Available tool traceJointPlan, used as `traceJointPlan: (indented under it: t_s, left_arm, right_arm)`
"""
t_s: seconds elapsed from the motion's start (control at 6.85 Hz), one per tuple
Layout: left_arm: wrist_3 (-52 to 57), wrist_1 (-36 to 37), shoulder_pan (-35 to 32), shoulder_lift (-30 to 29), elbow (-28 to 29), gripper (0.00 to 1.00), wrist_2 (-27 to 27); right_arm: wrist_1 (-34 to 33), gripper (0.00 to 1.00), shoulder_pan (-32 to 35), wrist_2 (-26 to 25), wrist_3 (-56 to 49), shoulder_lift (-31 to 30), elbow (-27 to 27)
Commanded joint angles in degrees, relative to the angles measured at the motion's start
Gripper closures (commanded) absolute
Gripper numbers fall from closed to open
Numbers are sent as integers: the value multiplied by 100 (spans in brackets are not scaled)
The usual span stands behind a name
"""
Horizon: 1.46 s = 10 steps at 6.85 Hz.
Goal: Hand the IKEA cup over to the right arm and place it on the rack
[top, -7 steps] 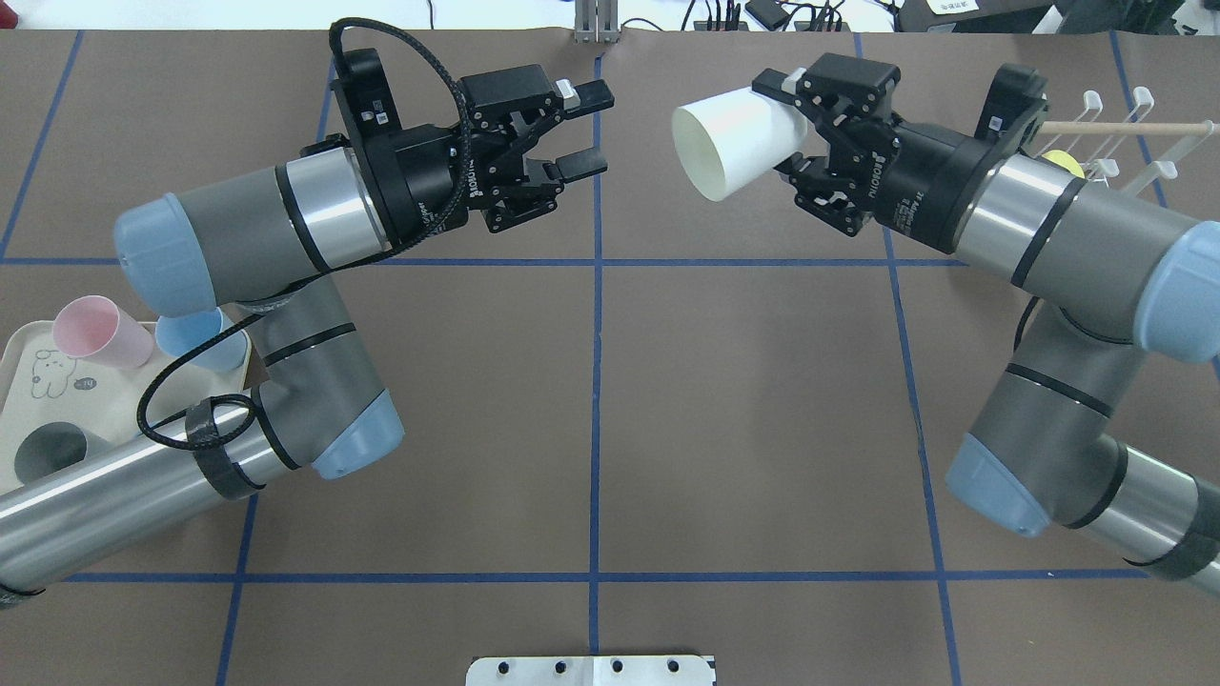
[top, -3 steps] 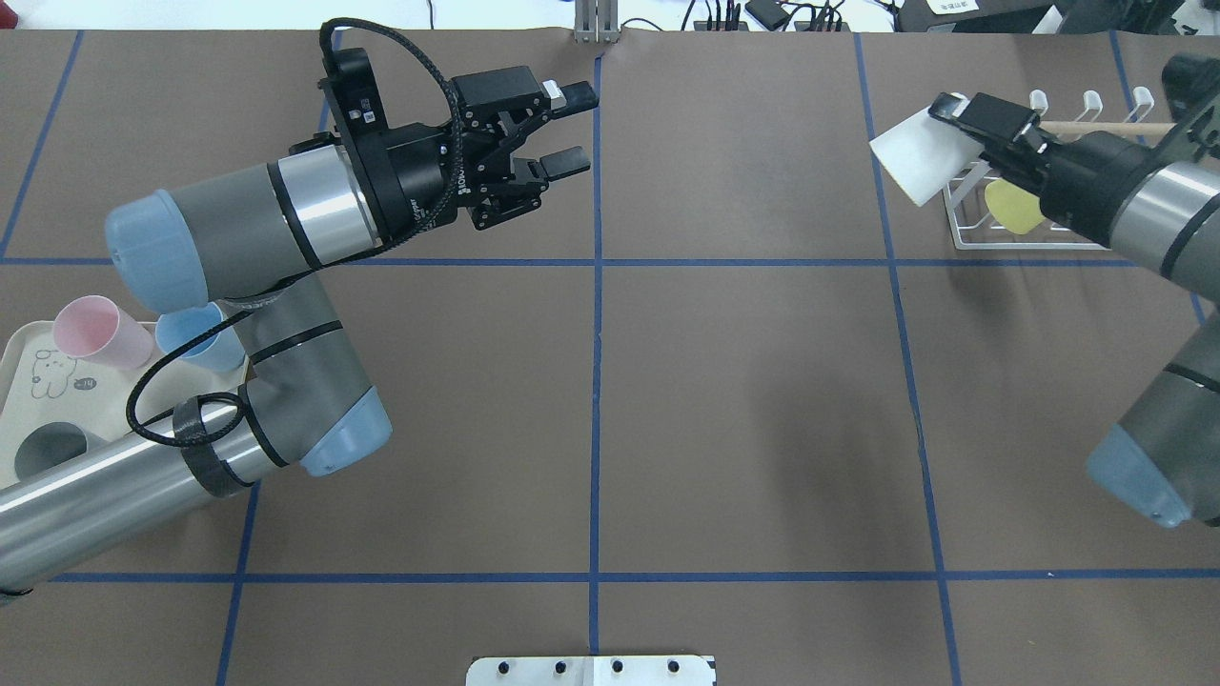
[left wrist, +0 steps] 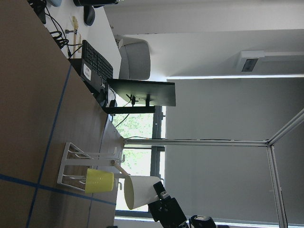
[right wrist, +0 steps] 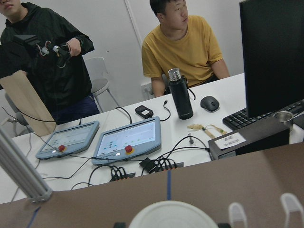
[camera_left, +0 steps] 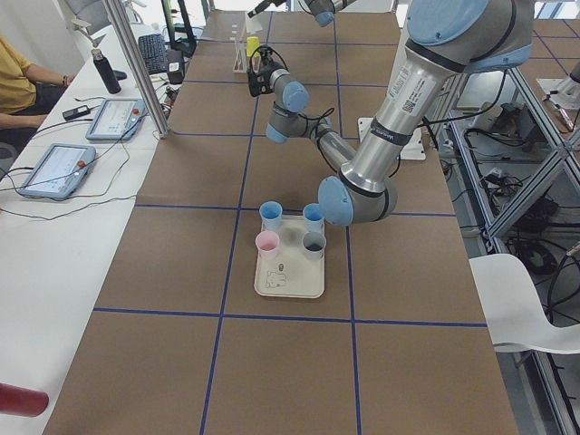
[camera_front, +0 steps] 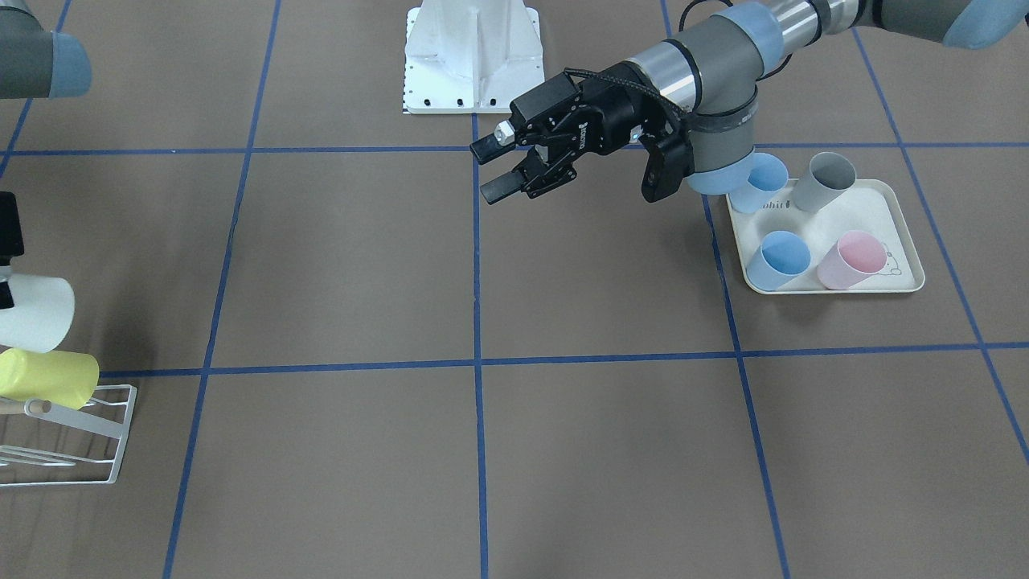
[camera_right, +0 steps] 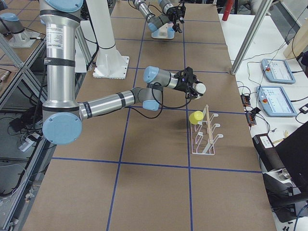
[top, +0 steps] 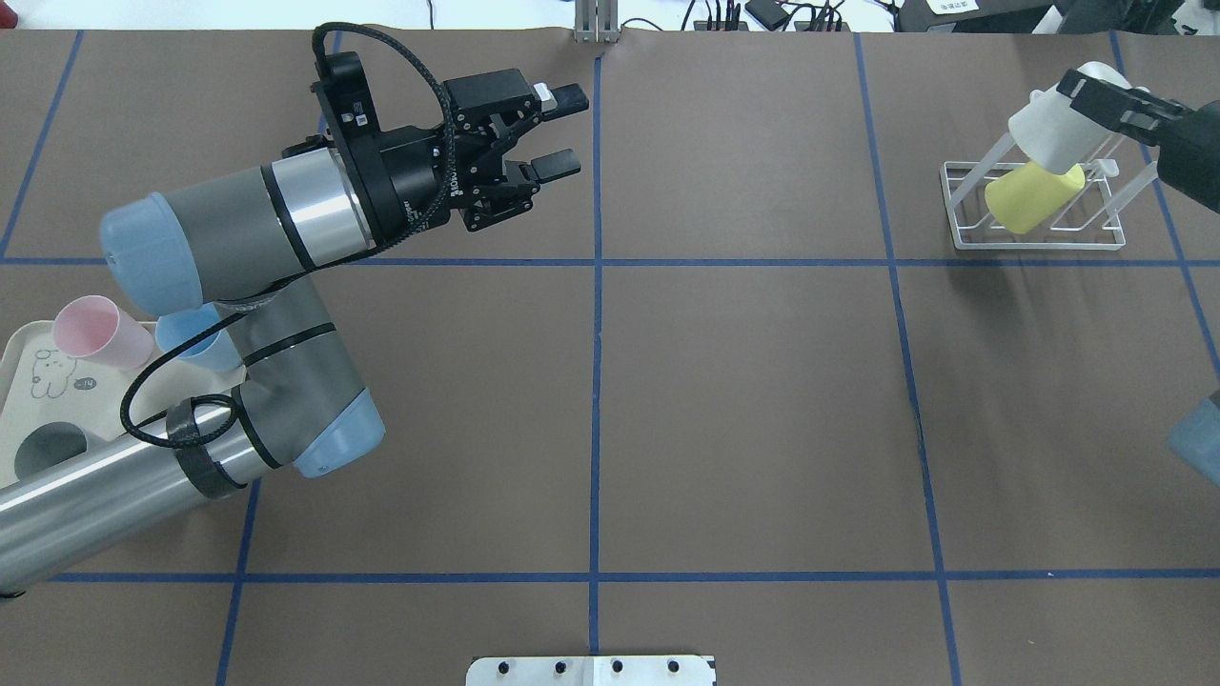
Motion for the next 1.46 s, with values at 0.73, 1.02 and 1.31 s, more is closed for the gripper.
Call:
traceJointPlan:
  t_s: [0.73, 1.02, 1.31]
  left_arm:
    - [2, 0, 4, 82, -103, 20, 19]
    - [-7, 0, 4, 74, -103, 20, 19]
    - [-7, 0, 21, 82, -103, 20, 19]
  right_arm:
    - [136, 100, 73, -863, -801, -49, -1100]
    - [163, 100, 73, -837, -783, -102, -1091]
    - [215, 100, 73, -828, -774, -119, -1083]
